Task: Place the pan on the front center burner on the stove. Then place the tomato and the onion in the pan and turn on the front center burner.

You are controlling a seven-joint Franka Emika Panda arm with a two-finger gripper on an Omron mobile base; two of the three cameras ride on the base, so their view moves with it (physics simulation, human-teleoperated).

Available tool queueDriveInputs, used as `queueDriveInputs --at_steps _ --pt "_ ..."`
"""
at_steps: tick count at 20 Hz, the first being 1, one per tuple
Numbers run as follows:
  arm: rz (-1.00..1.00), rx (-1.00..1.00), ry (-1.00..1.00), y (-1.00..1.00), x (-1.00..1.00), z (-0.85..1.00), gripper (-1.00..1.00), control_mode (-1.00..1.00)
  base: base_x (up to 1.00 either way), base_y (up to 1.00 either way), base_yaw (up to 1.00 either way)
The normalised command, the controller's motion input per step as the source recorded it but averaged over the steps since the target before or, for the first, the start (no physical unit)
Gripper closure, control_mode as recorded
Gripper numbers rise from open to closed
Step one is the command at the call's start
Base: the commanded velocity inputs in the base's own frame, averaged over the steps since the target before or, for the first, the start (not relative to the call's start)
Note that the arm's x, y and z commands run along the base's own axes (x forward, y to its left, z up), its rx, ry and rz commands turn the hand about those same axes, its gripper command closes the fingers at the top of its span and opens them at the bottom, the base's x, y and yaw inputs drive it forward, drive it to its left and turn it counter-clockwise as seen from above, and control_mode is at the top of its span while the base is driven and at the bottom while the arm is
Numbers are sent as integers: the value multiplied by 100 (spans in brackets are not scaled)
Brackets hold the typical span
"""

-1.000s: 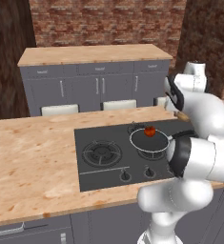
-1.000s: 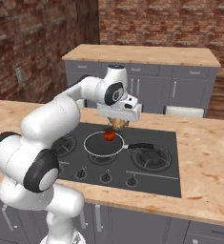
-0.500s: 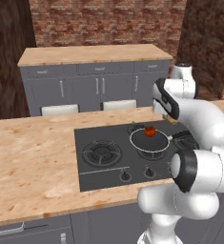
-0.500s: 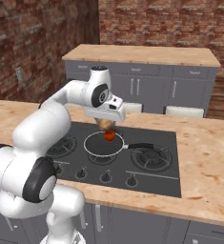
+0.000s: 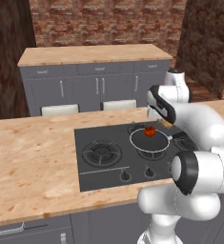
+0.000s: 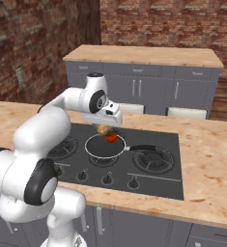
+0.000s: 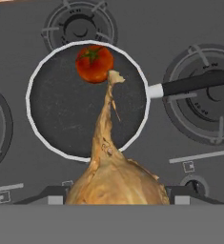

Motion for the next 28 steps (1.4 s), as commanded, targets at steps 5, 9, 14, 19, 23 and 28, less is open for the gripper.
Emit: queueDriveInputs --at_steps 5,9,14,19,23,28 --pt "0 0 0 11 13 -33 100 -100 0 0 0" --pt "0 0 0 17 11 -33 100 -100 0 0 0" --pt "0 0 0 21 7 -34 100 -100 0 0 0" --pt "0 0 0 15 4 -38 100 -100 0 0 0" --pt "0 -1 0 12 5 -42 100 -100 0 0 0" --pt "0 0 0 5 20 -31 100 -100 0 0 0"
